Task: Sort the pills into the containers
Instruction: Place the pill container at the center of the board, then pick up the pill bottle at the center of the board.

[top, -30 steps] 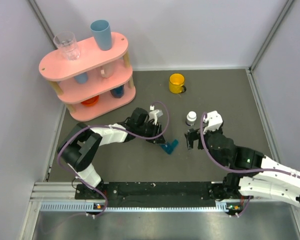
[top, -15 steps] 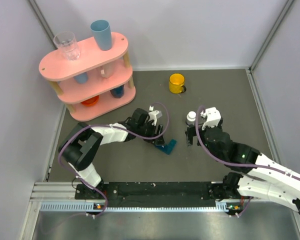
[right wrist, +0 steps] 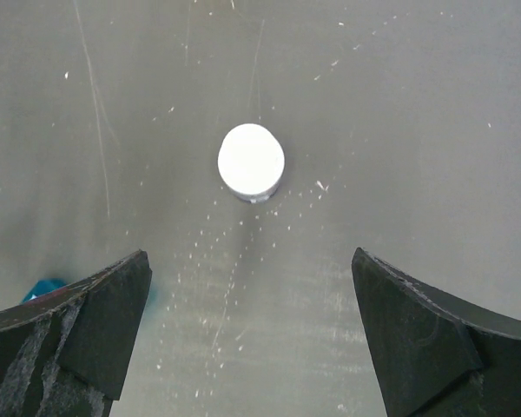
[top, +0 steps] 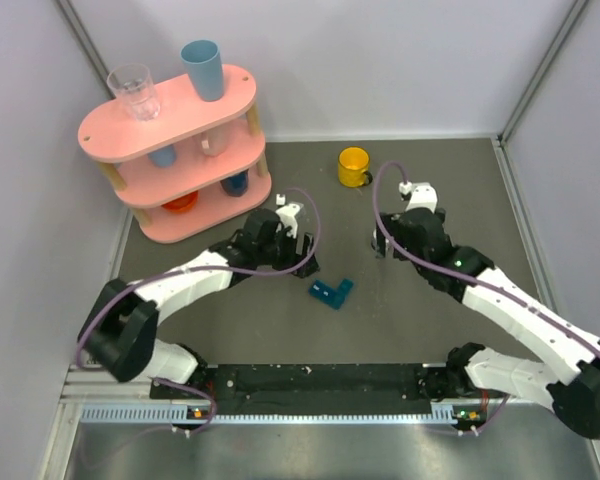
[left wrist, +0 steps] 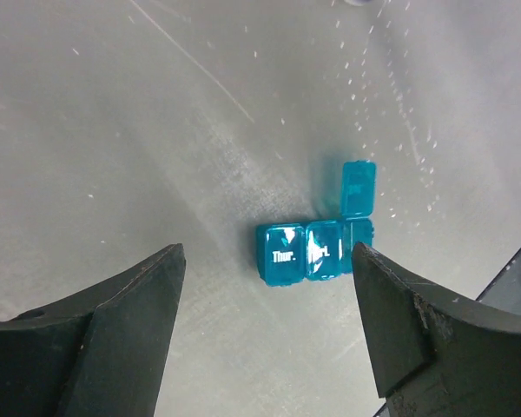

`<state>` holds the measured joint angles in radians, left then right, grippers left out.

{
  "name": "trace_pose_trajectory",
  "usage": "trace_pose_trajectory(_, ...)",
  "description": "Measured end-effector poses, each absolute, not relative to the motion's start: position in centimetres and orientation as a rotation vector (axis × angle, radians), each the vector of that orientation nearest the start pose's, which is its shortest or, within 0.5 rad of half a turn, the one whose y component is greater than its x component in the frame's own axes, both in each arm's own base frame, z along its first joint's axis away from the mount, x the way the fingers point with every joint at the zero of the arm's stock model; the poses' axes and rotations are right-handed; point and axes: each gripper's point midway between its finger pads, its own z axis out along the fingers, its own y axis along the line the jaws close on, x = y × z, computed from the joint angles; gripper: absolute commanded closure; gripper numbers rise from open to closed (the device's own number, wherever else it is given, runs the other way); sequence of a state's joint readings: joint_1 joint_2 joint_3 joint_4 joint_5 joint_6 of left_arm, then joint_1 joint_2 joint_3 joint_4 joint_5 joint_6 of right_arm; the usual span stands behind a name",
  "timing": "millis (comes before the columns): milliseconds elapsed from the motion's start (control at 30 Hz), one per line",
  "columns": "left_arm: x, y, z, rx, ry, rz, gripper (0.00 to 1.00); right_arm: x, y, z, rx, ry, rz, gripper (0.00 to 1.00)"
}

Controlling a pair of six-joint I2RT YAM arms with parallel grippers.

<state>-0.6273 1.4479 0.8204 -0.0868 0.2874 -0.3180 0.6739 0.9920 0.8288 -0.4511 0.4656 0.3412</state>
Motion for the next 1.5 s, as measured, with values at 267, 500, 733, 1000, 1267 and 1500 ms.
trace_pose_trajectory(267, 25.5, -25.2, 14.7, 0.426, 2.182, -0.813, 0.16, 32.8, 13.7, 16.3, -0.042, 2.211, 0.081, 0.11)
trace_pose_trajectory(500, 23.9, -24.2, 14.0, 0.395, 2.214, -0.827, 0.16, 36.1, 14.5, 11.9, -0.054, 2.343, 0.075, 0.12)
trace_pose_trajectory(733, 23.6, -24.3, 14.0, 0.389, 2.223, -0.847, 0.16, 36.9, 15.3, 9.3, -0.090, 2.409, 0.059, 0.21)
trace_pose_trajectory(1000, 23.4, -24.5, 13.9, 0.396, 2.227, -0.860, 0.16, 37.0, 15.3, 7.9, -0.107, 2.441, 0.038, 0.26)
trace_pose_trajectory(1267, 23.3, -24.6, 13.6, 0.404, 2.239, -0.868, 0.16, 36.8, 15.1, 7.0, -0.119, 2.467, 0.020, 0.33)
trace_pose_trajectory(1500, 23.2, -24.6, 13.6, 0.406, 2.240, -0.871, 0.16, 36.7, 15.1, 6.5, -0.126, 2.482, 0.010, 0.41)
